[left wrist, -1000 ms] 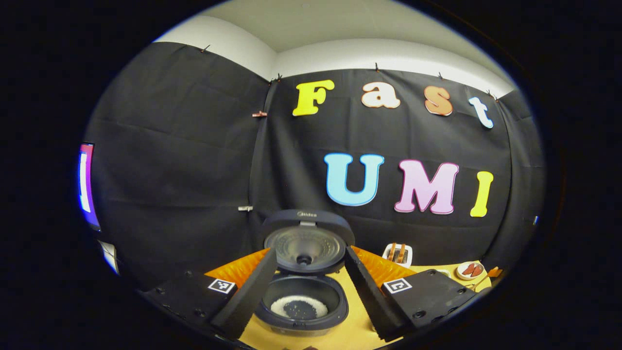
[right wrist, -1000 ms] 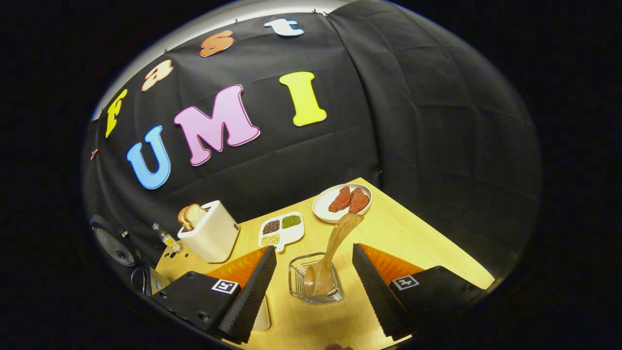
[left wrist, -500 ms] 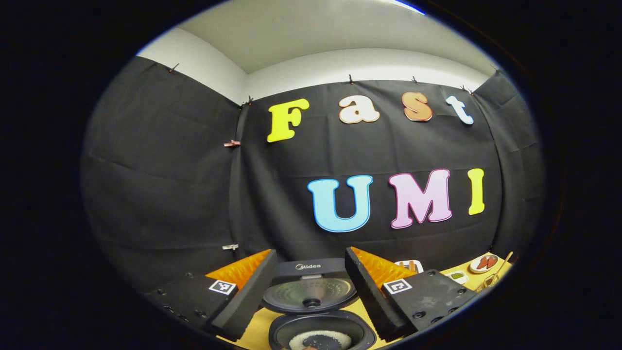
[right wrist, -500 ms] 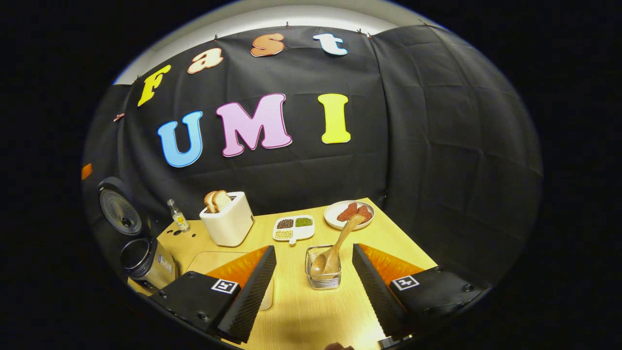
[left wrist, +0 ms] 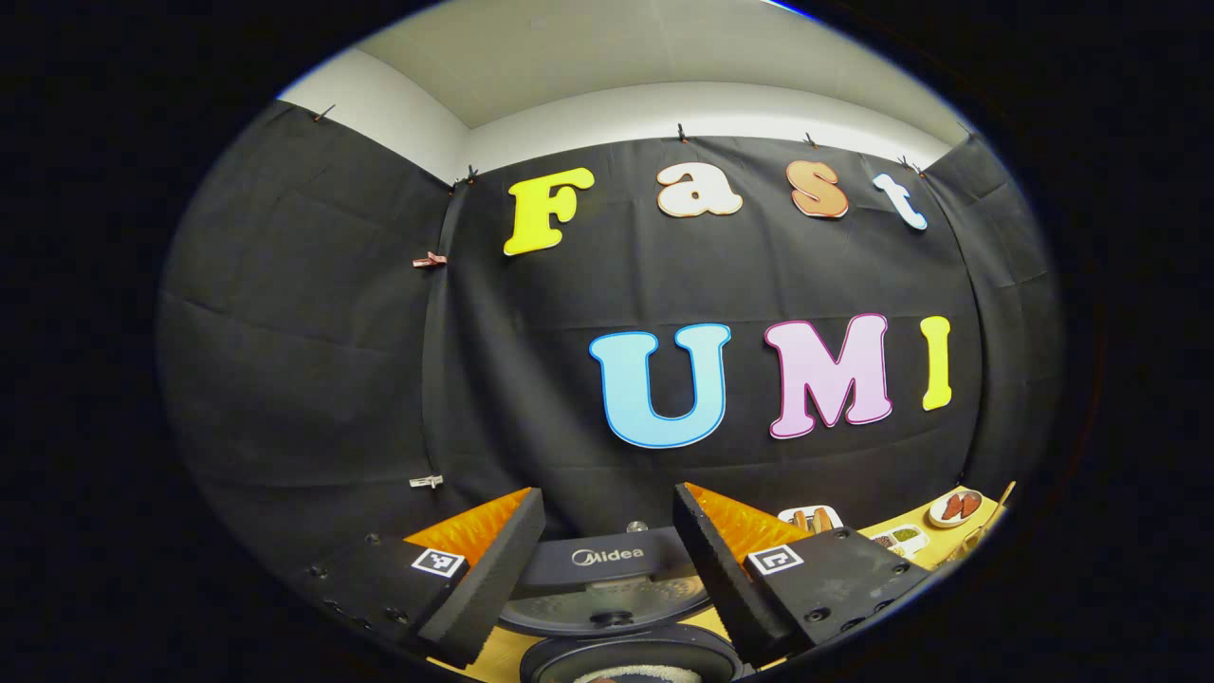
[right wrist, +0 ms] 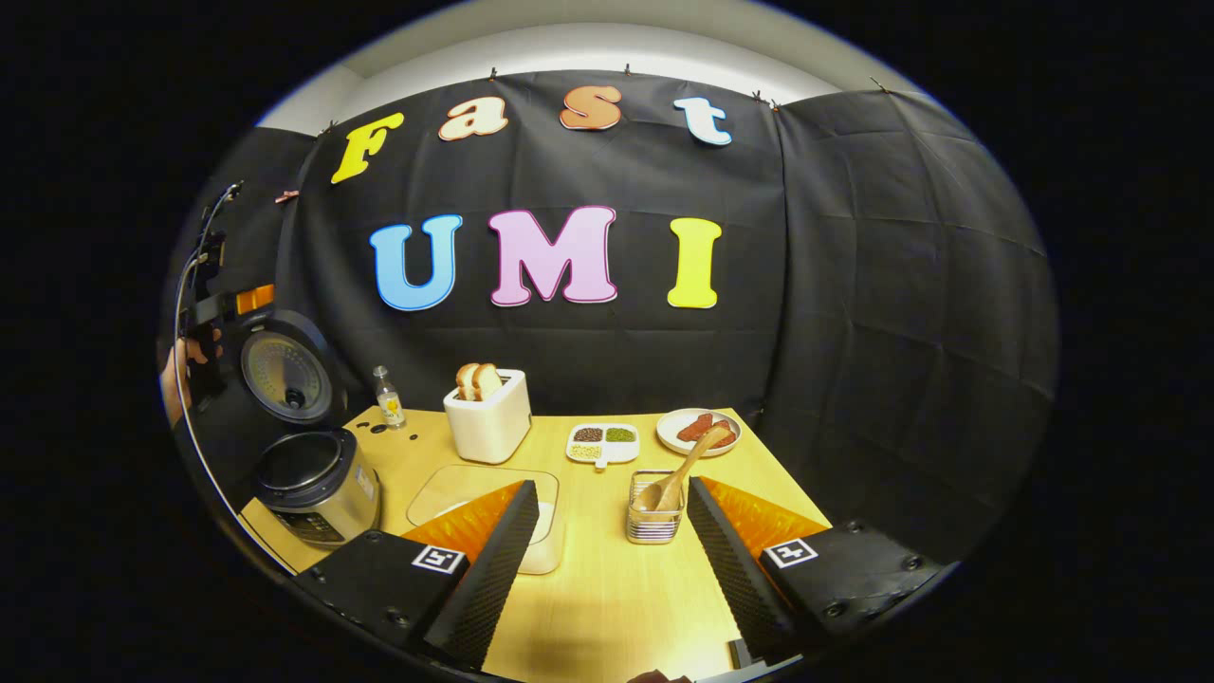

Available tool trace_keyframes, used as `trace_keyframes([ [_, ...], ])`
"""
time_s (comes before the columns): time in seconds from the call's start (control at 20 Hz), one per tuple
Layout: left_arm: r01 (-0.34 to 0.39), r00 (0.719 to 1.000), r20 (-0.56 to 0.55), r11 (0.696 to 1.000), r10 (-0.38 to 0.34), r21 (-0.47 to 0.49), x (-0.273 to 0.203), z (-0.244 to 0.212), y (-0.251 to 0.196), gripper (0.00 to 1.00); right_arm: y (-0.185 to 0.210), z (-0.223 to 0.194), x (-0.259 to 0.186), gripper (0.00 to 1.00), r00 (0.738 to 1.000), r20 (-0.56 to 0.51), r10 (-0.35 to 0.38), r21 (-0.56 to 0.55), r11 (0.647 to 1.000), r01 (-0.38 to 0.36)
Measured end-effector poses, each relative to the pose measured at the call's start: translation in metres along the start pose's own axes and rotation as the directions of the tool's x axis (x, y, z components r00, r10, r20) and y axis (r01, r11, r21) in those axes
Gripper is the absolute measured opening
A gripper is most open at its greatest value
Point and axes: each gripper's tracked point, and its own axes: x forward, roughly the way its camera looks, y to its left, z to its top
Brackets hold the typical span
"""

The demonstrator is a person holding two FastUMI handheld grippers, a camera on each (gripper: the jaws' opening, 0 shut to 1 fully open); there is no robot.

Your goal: Close the left gripper, press the button to open the rice cooker; take a wooden spoon from the chopstick holder with the right hand, scoop a spoonful of rice and pour it into the rice cooker, then put the wooden spoon back into the chopstick holder.

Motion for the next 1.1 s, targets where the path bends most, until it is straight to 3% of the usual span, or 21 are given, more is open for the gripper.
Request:
trace_keyframes([
  [0.25, 0.012, 0.999, -0.036, 1.000, -0.011, 0.023, 0.022, -0.010, -0.002, 0.96, 0.025, 0.015, -0.004, 0.98, 0.999, 0.038, 0.036, -0.049, 0.998, -0.034],
  [0.5, 0.003, 0.993, -0.115, 1.000, -0.005, -0.017, 0.020, -0.029, -0.007, 1.00, 0.029, 0.012, 0.004, 0.99, 0.999, 0.008, 0.048, -0.004, 0.999, -0.048],
  [0.75, -0.027, 0.981, -0.191, 0.997, 0.013, -0.071, -0.011, -0.039, -0.013, 1.00, 0.032, 0.005, 0.017, 0.99, 0.997, -0.004, 0.077, 0.011, 0.997, -0.077],
  [1.1, -0.114, 0.932, -0.359, 0.982, 0.052, -0.154, -0.079, -0.076, -0.032, 1.00, 0.037, -0.015, 0.033, 0.99, 0.990, -0.064, 0.124, 0.032, 0.992, -0.122],
])
